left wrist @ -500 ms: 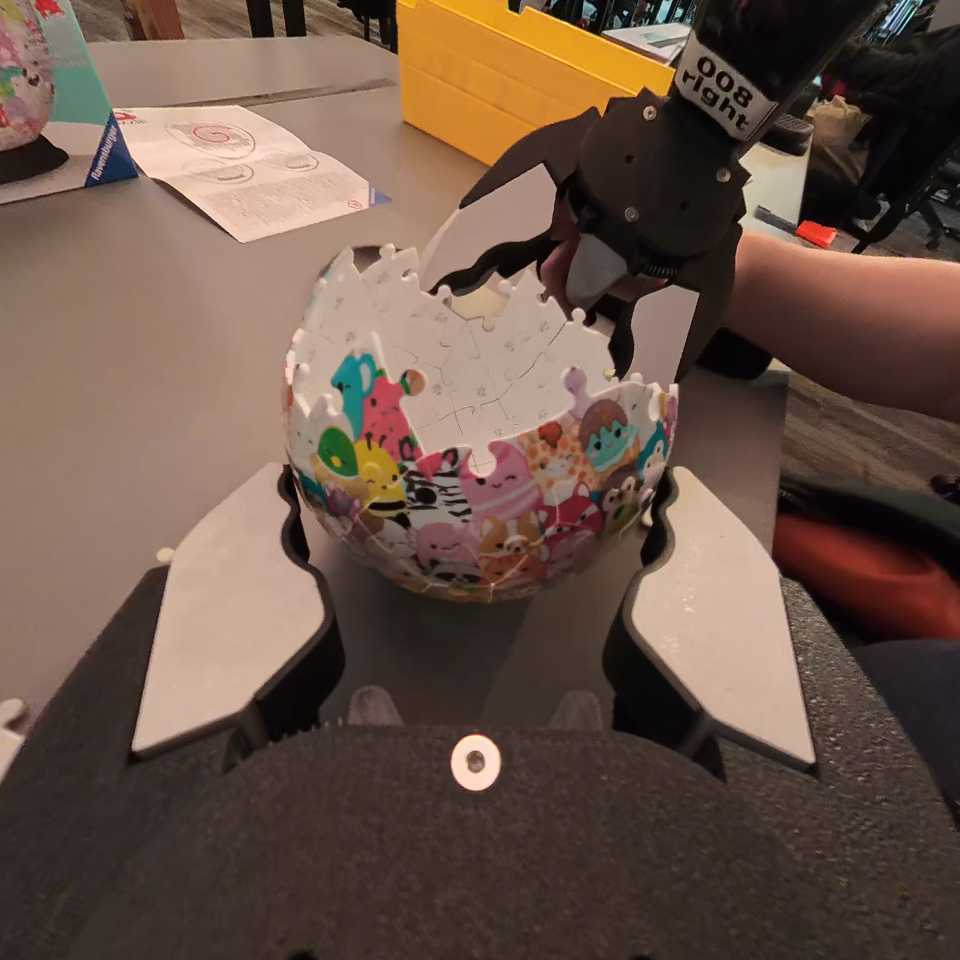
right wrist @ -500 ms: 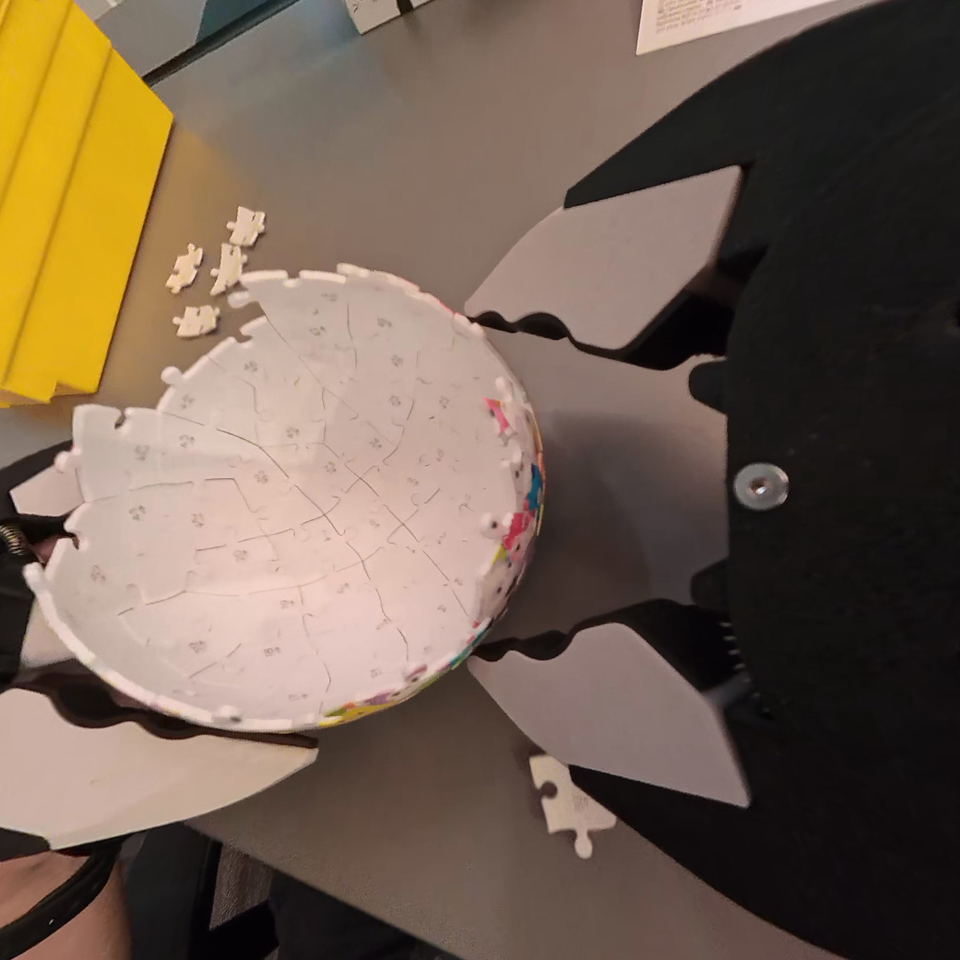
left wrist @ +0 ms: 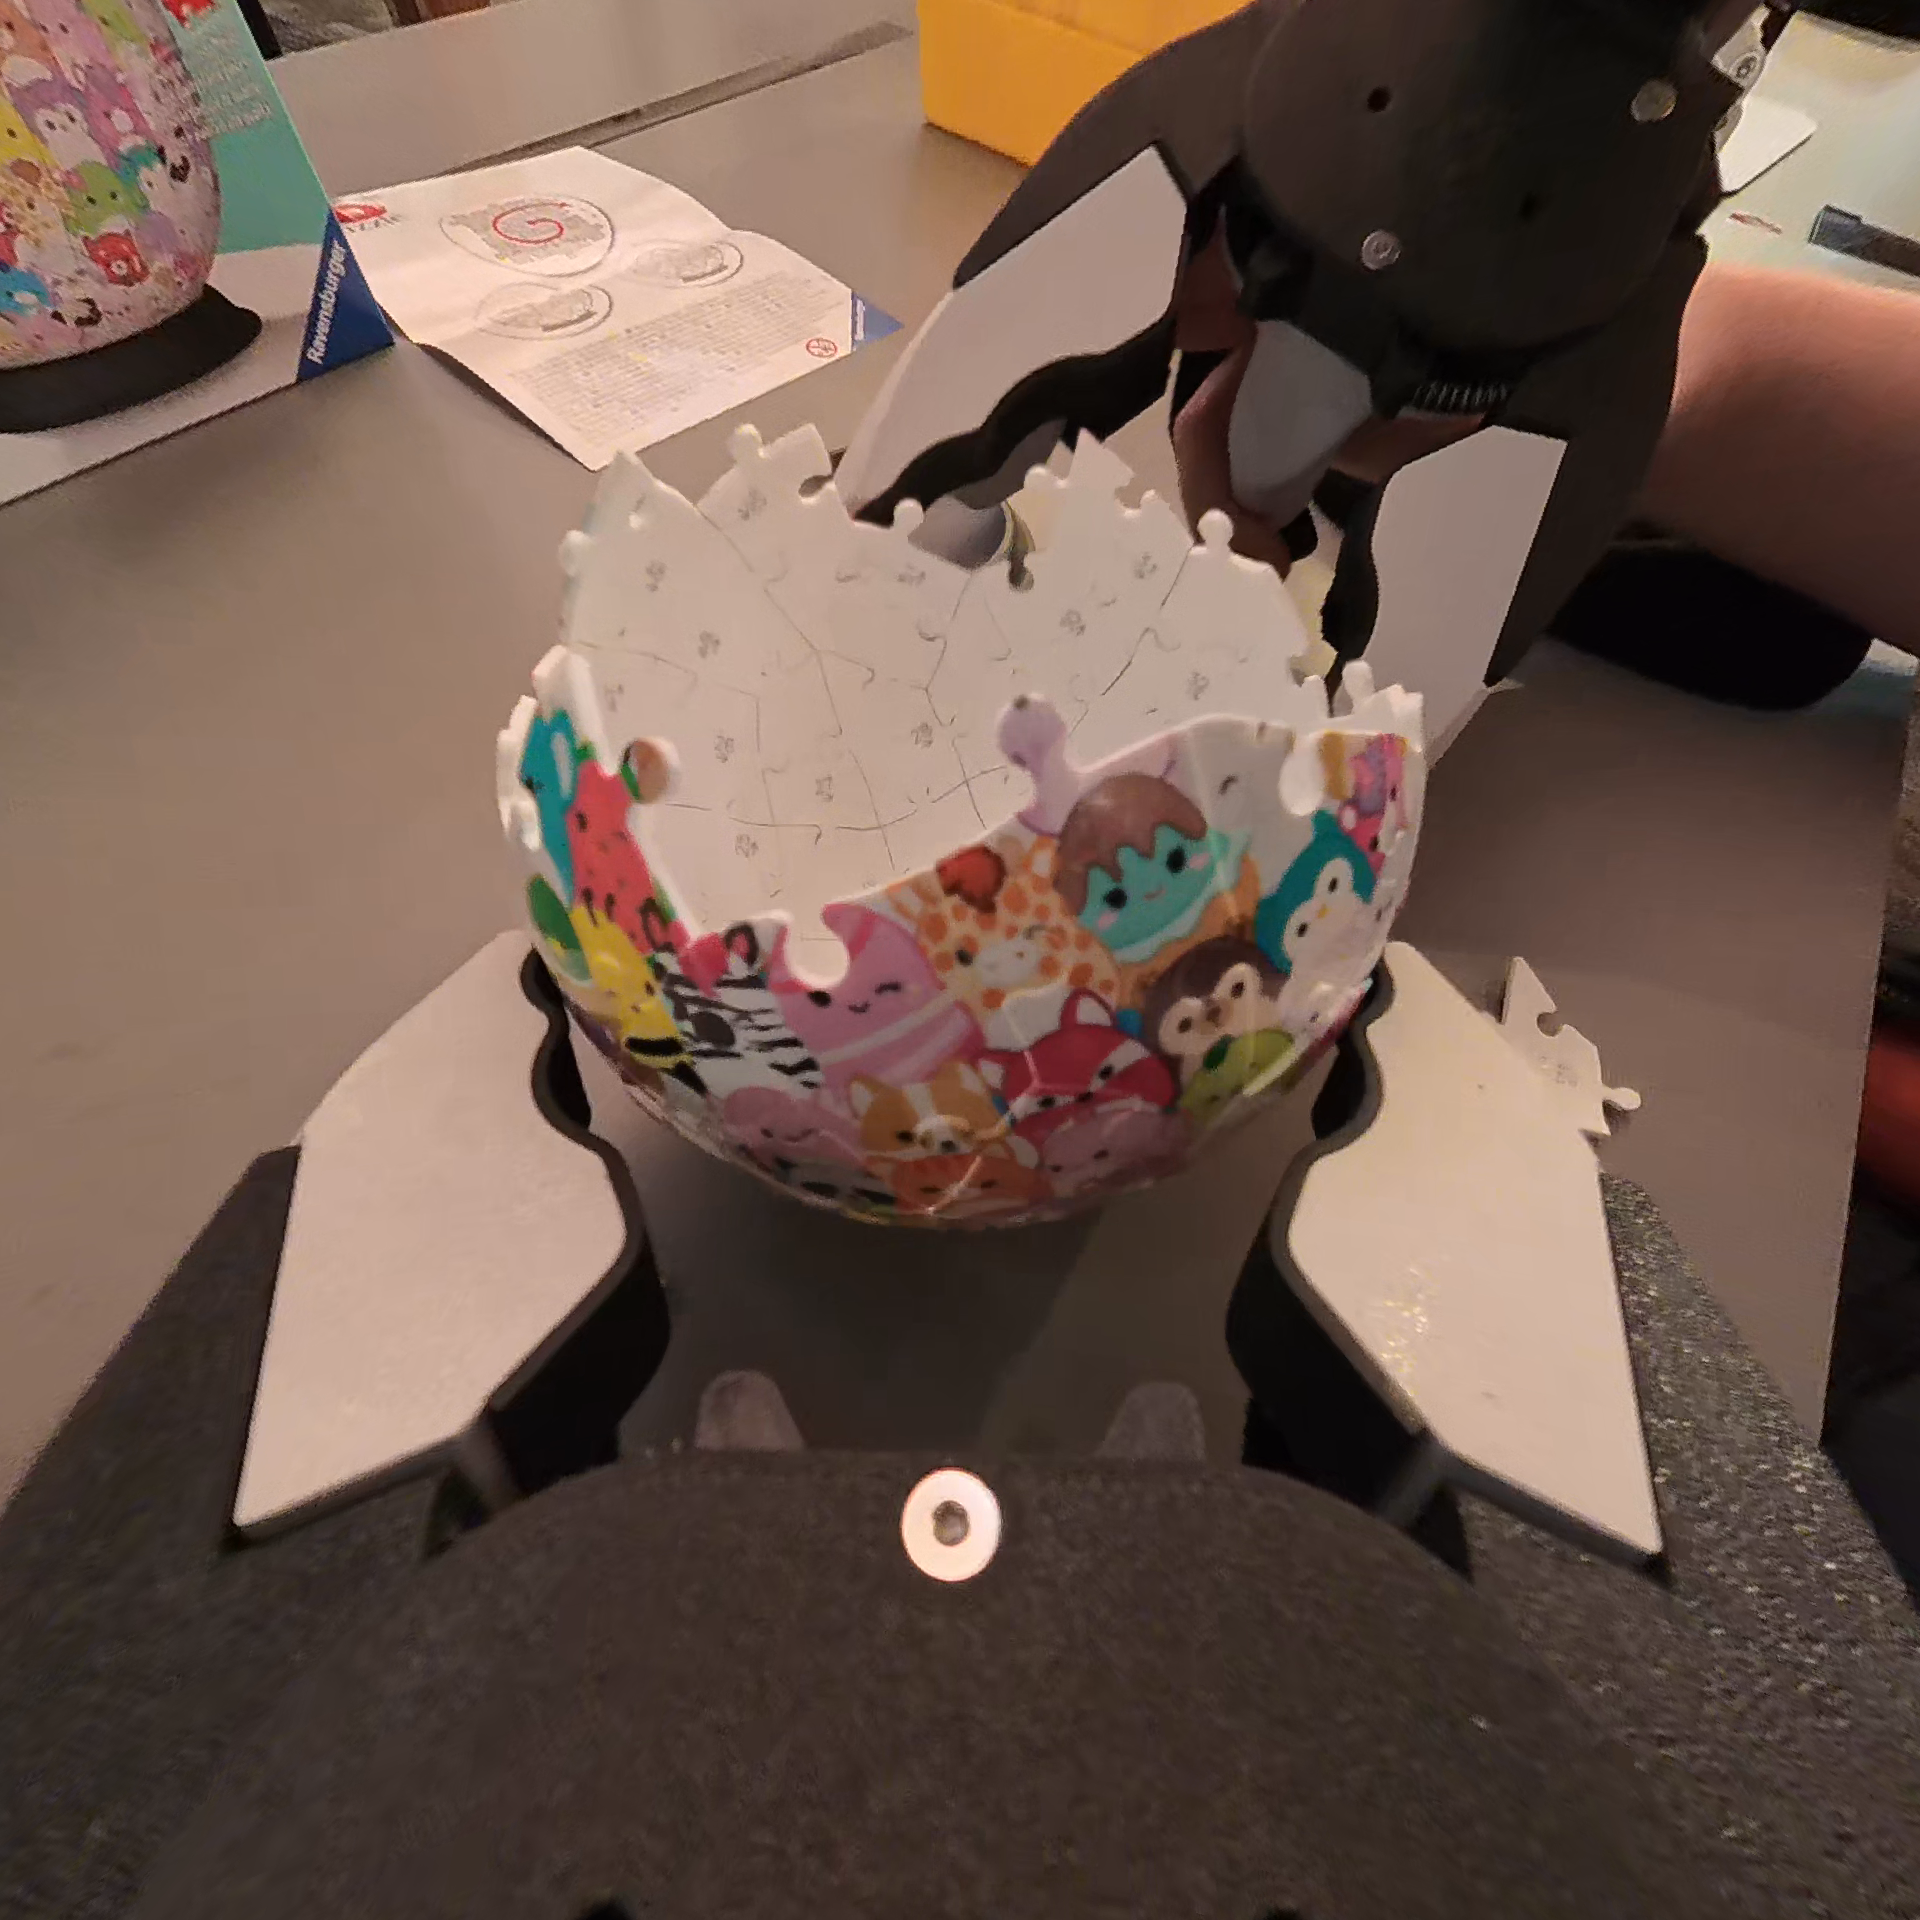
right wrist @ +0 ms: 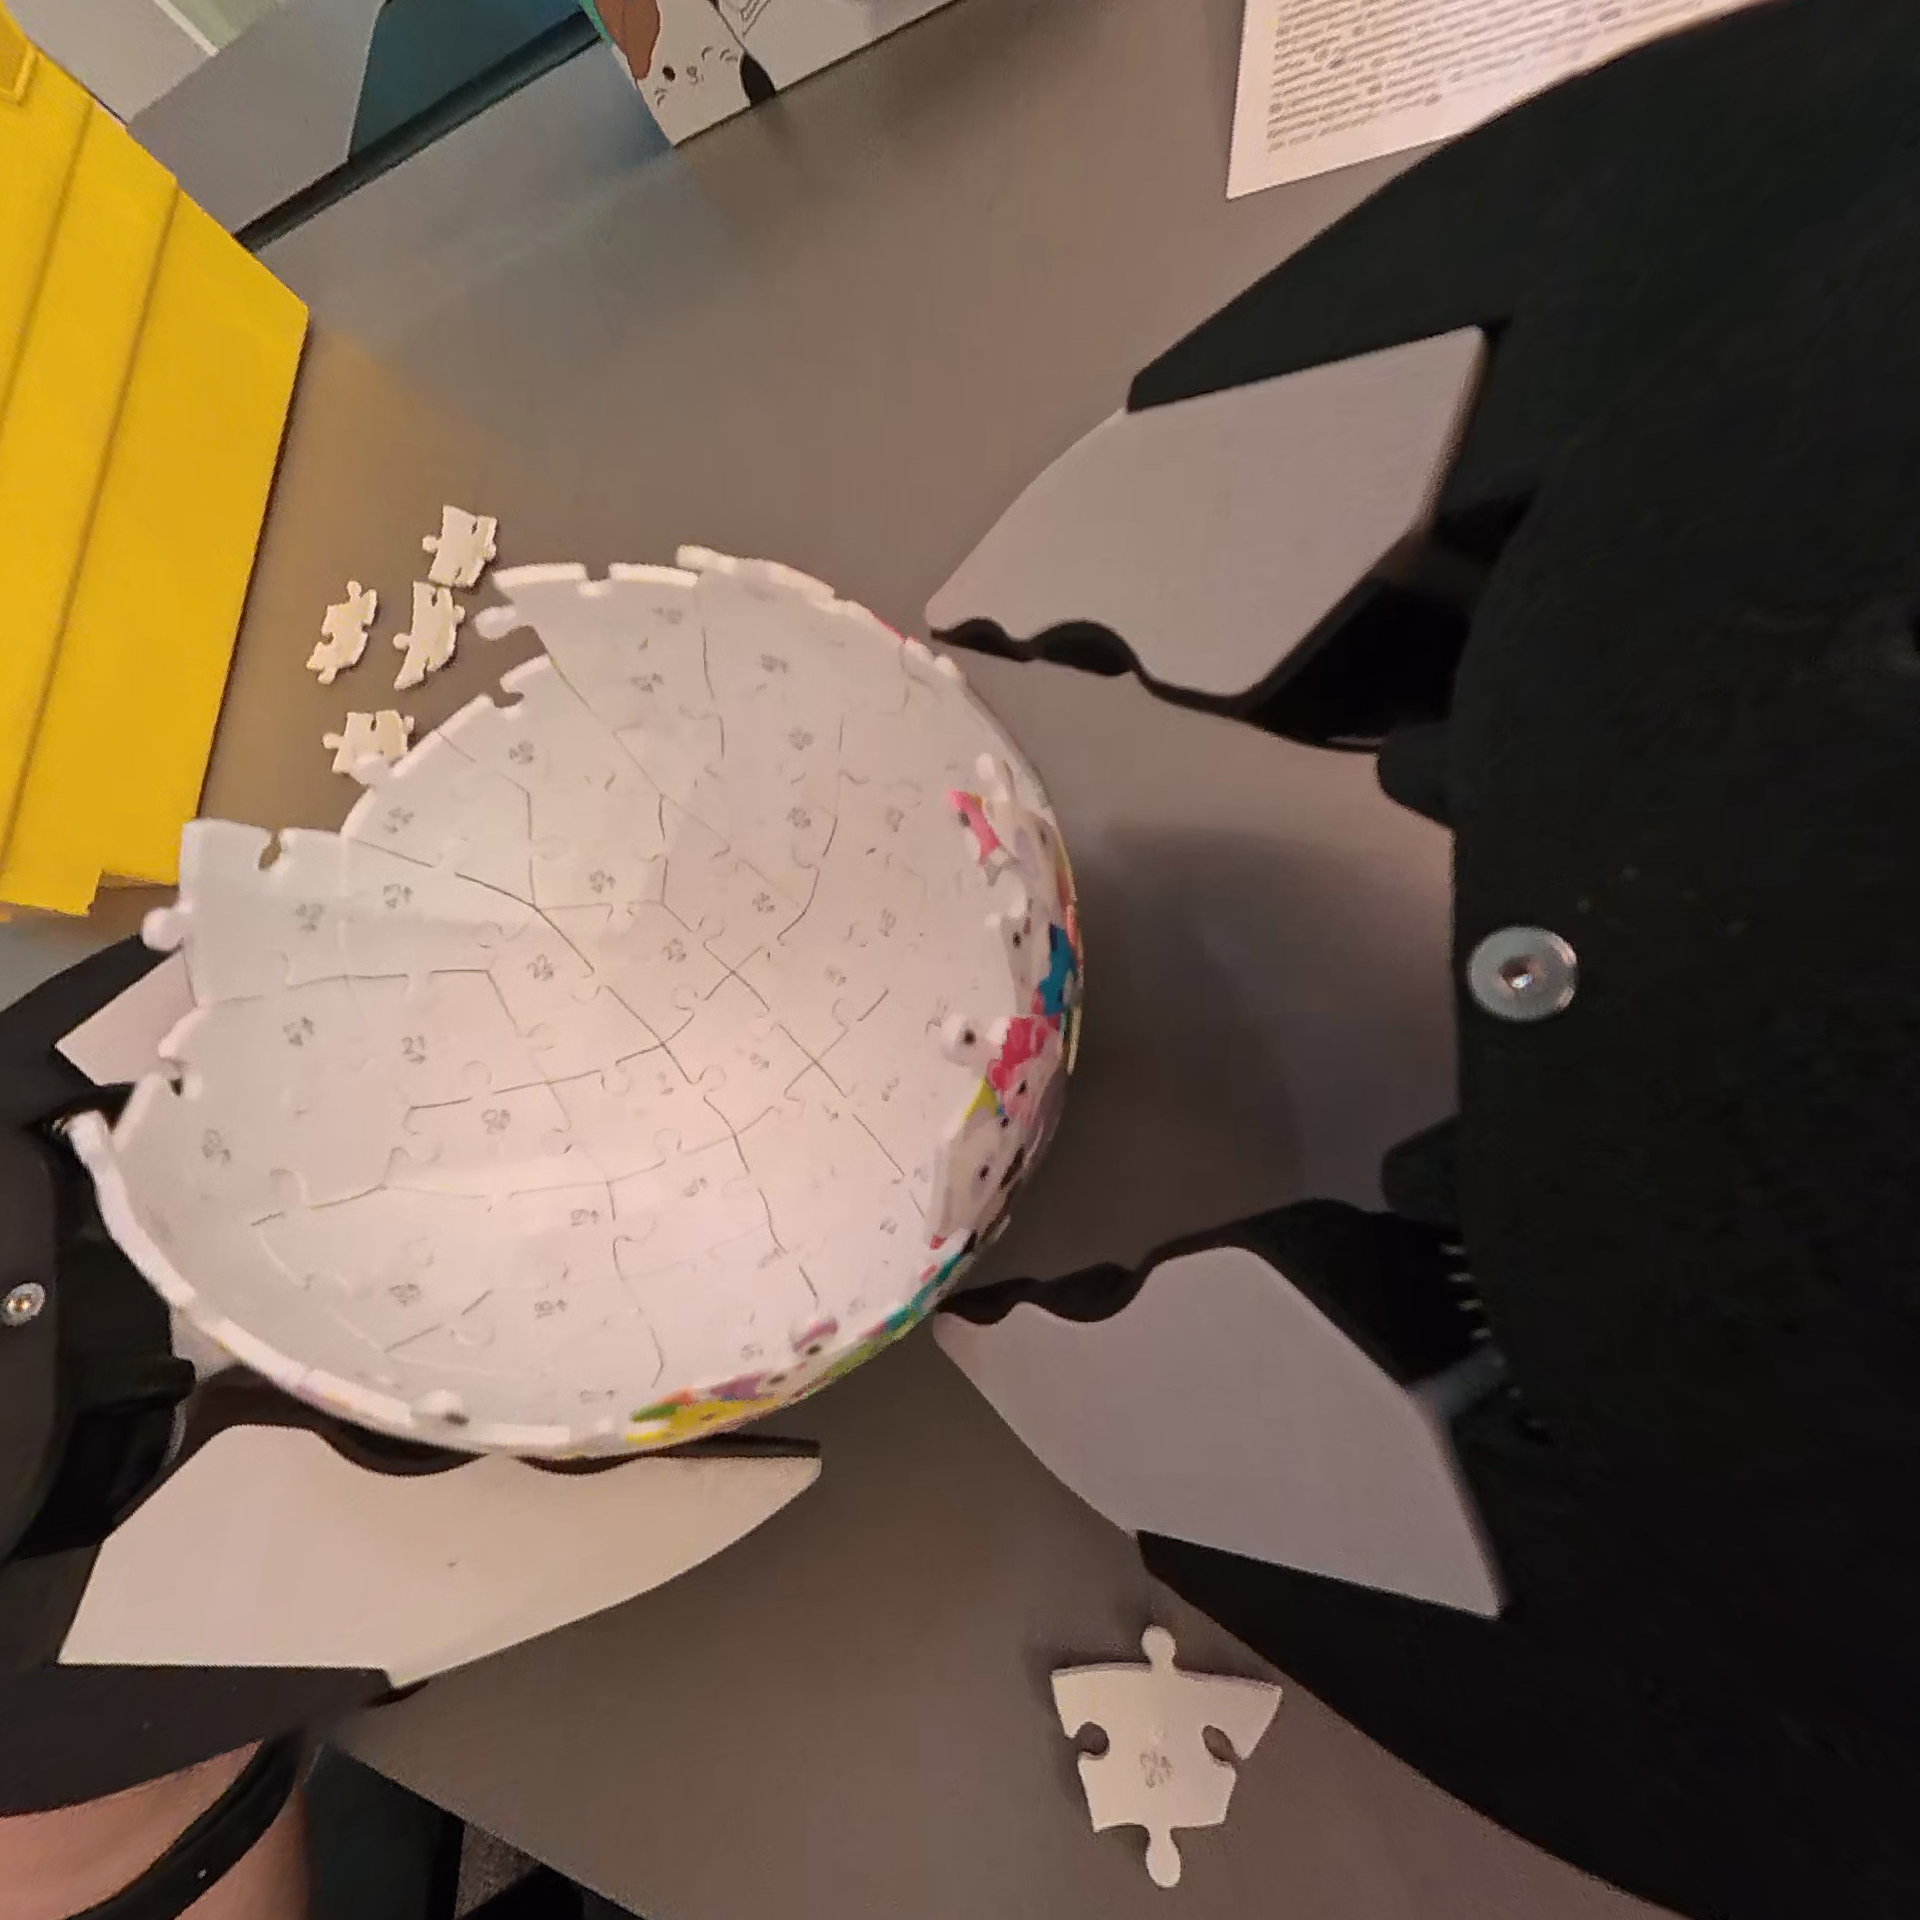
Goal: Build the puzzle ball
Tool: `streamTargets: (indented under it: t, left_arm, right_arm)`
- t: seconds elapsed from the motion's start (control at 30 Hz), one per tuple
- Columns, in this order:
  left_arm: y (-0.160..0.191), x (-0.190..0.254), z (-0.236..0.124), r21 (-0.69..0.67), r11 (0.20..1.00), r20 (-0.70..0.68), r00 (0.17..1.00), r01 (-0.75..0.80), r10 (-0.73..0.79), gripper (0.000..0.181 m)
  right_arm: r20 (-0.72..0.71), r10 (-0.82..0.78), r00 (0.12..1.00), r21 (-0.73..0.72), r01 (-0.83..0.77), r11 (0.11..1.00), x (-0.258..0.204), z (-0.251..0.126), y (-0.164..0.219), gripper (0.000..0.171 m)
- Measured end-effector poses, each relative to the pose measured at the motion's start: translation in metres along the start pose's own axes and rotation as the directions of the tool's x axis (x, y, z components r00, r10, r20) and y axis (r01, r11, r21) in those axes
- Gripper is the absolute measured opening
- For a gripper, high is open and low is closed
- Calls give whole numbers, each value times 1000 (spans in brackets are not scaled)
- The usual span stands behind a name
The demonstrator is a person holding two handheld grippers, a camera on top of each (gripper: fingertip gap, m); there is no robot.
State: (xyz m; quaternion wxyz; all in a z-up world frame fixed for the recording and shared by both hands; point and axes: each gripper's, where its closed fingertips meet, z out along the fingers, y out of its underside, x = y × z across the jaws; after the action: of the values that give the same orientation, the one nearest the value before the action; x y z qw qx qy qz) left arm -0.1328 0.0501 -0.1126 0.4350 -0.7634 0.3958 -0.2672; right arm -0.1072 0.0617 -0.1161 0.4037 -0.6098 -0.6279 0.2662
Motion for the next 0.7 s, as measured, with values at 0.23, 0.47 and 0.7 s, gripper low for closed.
streamTargets:
  t: [0.23, 0.47, 0.7]
  left_arm:
    - [1, -1, -1, 2, 1000, -11, 1000, 3, -3, 137]
    - [1, -1, -1, 5, 1000, -19, 1000, 0, 0, 137]
    - [-2, -1, 1, 9, 1000, -15, 1000, -11, 11, 136]
  right_arm:
    - [-75, 72, 995, -9, -73, 997, 0, -25, 8, 114]
    - [159, 148, 976, 16, -152, 988, -81, -64, 9, 71]
    - [220, 75, 972, -151, -42, 988, -132, -51, 24, 36]
